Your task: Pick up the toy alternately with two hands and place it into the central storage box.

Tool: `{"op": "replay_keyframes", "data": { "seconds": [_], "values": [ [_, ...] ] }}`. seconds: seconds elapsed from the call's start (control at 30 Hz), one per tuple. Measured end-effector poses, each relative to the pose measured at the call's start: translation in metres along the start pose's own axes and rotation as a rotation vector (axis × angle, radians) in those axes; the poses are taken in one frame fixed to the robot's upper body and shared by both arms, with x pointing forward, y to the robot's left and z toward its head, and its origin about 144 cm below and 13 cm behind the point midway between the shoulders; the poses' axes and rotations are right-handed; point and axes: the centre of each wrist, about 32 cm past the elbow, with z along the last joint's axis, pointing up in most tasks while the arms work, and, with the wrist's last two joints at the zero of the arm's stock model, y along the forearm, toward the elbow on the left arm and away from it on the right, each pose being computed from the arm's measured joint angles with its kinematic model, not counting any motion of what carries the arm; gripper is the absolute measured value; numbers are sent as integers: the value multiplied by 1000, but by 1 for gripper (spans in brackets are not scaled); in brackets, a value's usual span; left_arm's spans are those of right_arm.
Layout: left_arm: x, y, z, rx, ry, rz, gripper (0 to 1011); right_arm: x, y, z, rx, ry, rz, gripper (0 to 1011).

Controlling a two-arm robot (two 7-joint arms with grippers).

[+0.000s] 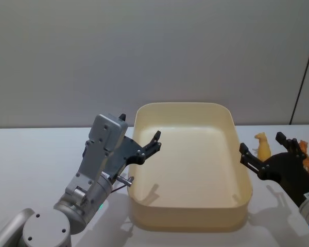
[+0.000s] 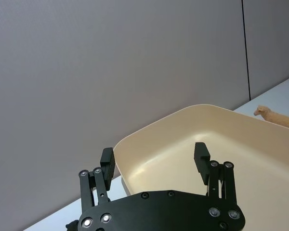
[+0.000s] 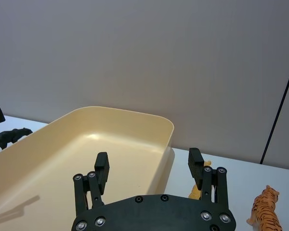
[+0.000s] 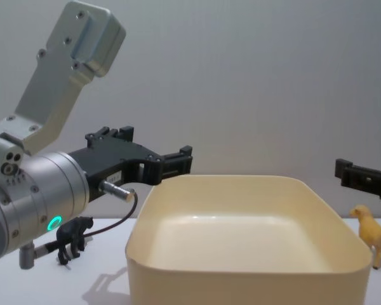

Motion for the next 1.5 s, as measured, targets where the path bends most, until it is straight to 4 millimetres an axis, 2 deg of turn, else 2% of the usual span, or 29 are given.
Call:
{"op": "replay_keyframes", "data": {
  "seconds": [1.5],
  "values": [
    [0,0,0,0,0,0,1001,0,0,0,0,0,0,1001]
  ]
}}
